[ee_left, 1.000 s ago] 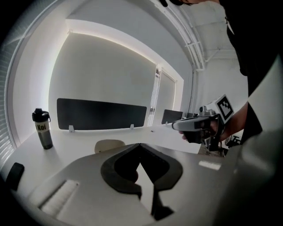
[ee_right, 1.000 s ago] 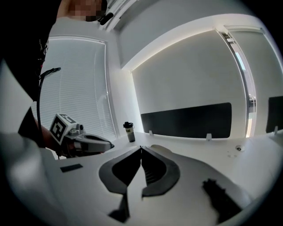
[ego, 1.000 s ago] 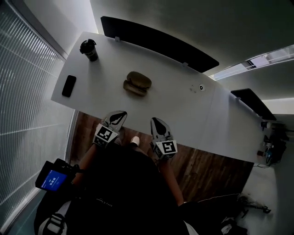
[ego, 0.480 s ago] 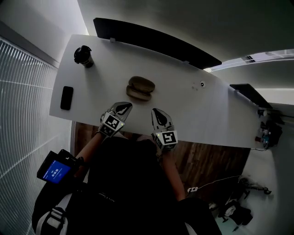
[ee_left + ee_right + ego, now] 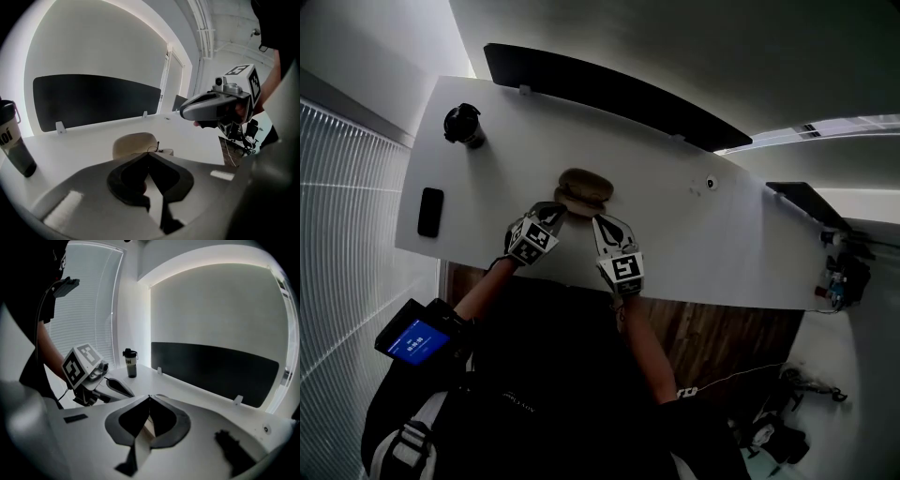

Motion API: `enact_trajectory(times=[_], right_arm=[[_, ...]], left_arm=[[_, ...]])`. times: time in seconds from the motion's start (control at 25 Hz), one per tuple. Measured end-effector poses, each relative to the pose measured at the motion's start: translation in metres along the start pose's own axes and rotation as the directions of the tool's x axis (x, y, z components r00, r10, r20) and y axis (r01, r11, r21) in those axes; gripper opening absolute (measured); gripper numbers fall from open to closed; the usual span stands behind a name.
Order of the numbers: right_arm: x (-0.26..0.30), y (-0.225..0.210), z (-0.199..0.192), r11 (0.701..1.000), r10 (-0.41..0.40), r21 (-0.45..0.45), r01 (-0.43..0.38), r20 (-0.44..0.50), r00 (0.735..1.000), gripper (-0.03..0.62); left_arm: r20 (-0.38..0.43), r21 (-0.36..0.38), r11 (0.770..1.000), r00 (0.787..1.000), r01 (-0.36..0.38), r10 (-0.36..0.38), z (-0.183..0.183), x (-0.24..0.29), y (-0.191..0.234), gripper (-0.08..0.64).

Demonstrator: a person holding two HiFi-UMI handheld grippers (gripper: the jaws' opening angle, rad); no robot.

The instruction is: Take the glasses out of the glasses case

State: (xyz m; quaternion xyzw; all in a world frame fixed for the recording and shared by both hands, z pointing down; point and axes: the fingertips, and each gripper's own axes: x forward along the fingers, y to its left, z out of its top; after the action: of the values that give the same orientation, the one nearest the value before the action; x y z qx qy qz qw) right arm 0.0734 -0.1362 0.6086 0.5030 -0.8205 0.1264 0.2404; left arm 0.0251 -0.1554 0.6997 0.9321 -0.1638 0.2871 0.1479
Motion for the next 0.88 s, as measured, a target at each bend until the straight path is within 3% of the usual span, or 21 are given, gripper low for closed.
enact_trajectory(times=[0.24, 0.52, 0.64, 0.88], right_arm=[[0.028, 0.004, -0.027, 0.975, 0.092, -0.188, -0.118, -0.137, 0.986, 0.009], [0.053, 0.003, -0.040, 0.947, 0.104, -0.277, -0.164, -0.218, 0.970, 0.009], [0.064, 0.001, -0.056, 0.920, 0.076, -0.346, -0.186, -0.309, 0.948, 0.009], [0.082, 0.008, -0.085, 0.900, 0.075, -0.358, -0.249, -0.435, 0.897, 0.009]], left_arm=[[-0.075, 0.058, 0.997, 0.996, 0.042, -0.038, -0.017, 0.025, -0.008, 0.008], [-0.087, 0.000, 0.999, 0.995, 0.043, -0.042, -0.025, 0.037, 0.000, 0.008], [-0.103, -0.014, 0.999, 0.994, 0.047, -0.049, -0.032, 0.039, 0.000, 0.008], [-0.144, -0.040, 0.997, 0.987, 0.060, -0.066, -0.052, 0.043, -0.005, 0.008]])
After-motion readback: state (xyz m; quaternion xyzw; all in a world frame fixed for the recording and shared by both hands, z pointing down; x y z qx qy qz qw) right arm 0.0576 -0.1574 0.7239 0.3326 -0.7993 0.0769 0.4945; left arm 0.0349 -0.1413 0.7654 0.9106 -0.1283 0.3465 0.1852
